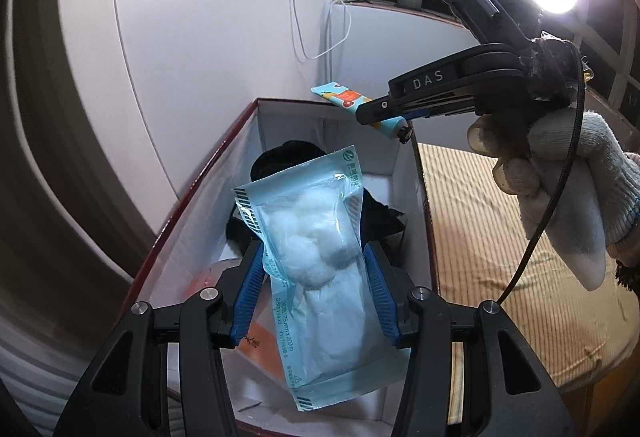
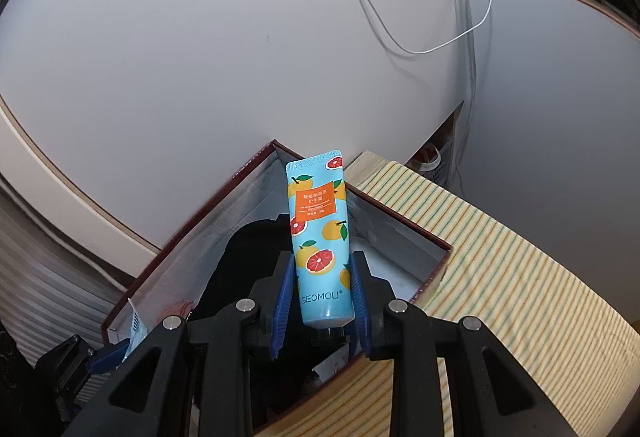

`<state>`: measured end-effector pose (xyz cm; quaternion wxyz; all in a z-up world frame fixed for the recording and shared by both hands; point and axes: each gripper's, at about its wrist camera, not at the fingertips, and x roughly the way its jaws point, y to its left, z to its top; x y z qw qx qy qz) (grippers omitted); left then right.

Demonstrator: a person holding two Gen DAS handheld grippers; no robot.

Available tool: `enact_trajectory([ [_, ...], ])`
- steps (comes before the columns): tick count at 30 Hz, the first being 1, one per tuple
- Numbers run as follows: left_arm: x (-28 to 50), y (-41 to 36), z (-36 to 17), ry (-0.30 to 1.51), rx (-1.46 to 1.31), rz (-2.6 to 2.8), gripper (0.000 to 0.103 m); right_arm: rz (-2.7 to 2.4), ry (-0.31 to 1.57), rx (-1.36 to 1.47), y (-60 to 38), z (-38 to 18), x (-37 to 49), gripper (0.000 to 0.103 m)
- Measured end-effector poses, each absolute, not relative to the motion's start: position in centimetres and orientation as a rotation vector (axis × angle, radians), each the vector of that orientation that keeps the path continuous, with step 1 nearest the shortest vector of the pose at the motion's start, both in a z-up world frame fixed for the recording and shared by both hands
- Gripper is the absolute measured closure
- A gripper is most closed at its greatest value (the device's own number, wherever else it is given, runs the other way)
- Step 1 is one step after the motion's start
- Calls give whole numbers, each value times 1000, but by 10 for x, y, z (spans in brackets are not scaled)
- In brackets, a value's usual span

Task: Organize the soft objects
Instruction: 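Lift the cream tube and cotton packet with both grippers over the shoebox, then open both grippers to drop the tube and cotton packet into the shoebox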

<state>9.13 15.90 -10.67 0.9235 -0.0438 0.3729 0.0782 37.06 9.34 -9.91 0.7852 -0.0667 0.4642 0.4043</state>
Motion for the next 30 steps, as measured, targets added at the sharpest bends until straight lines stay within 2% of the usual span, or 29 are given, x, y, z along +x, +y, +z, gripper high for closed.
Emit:
enact_trajectory([
  [6,94,160,-106,774,-97,173,48,858,998,-189,103,-103,367,77],
  [9,96,162,-107,776,-98,176,42,848,975,-197,102,-97,364,72],
  [11,96,162,-108,781,-105,177,42,852,970,-199,101,-94,362,67],
  [30,75,155,-91,739,-133,186,41,849,936,-208,75,-77,343,63],
])
